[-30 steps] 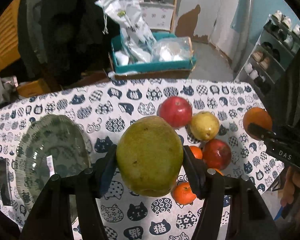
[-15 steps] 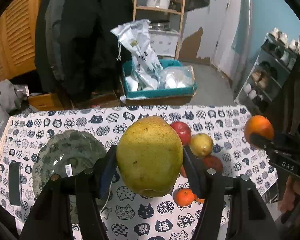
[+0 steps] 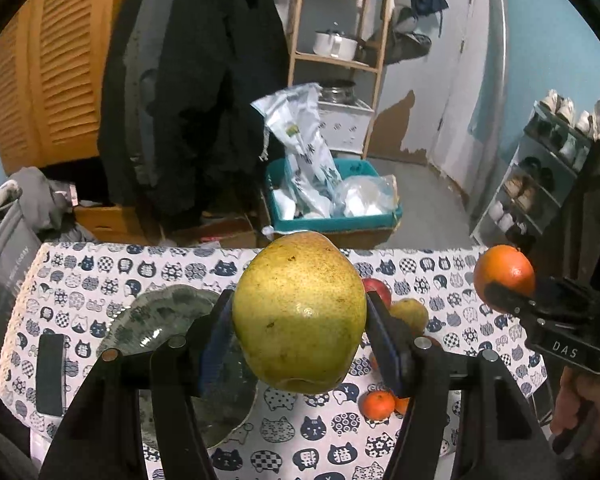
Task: Organize fruits
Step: 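Lift the pear with the left tool while the right tool lifts the orange toward the bowl, then lower the pear into the green bowl and open the left tool while the right tool releases the orange there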
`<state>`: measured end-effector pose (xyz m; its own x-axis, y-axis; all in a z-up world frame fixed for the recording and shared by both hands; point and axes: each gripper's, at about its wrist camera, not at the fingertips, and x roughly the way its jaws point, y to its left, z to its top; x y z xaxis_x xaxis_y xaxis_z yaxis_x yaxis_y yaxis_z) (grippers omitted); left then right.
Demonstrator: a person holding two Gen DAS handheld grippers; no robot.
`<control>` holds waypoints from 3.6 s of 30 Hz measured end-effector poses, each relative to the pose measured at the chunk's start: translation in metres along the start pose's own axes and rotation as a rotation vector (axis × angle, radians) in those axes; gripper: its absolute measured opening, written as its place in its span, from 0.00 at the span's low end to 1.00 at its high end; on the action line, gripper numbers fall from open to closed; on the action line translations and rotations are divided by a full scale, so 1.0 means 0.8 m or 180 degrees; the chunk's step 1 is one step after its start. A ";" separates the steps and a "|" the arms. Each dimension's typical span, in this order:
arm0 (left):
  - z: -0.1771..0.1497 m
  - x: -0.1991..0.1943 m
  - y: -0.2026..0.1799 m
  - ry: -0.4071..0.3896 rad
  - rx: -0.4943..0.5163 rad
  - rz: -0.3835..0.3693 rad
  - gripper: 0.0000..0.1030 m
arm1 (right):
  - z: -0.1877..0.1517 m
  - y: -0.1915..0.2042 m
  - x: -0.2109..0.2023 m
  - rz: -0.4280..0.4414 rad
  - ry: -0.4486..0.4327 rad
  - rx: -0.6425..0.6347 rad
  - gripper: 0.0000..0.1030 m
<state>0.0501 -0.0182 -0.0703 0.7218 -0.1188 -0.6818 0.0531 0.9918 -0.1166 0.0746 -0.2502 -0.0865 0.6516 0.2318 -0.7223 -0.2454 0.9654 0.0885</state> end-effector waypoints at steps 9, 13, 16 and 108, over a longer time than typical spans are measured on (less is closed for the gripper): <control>0.002 -0.017 0.031 -0.0111 -0.0075 0.0163 0.63 | 0.019 0.043 0.002 0.0168 -0.0046 -0.0136 0.63; 0.002 -0.023 0.044 -0.0139 -0.0111 0.0221 0.63 | 0.028 0.068 0.006 0.0262 -0.0060 -0.0213 0.63; 0.000 -0.026 0.058 -0.0152 -0.0143 0.0279 0.63 | 0.035 0.087 0.013 0.0326 -0.0055 -0.0276 0.63; -0.116 0.096 0.293 0.1267 -0.0952 0.1001 0.88 | -0.047 0.320 0.298 0.0859 0.1671 -0.0894 0.65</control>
<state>0.0537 0.2007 -0.2173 0.3536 0.1125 -0.9286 -0.3603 0.9325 -0.0242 0.1402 0.0481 -0.2618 0.1210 0.3038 -0.9450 -0.5758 0.7970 0.1825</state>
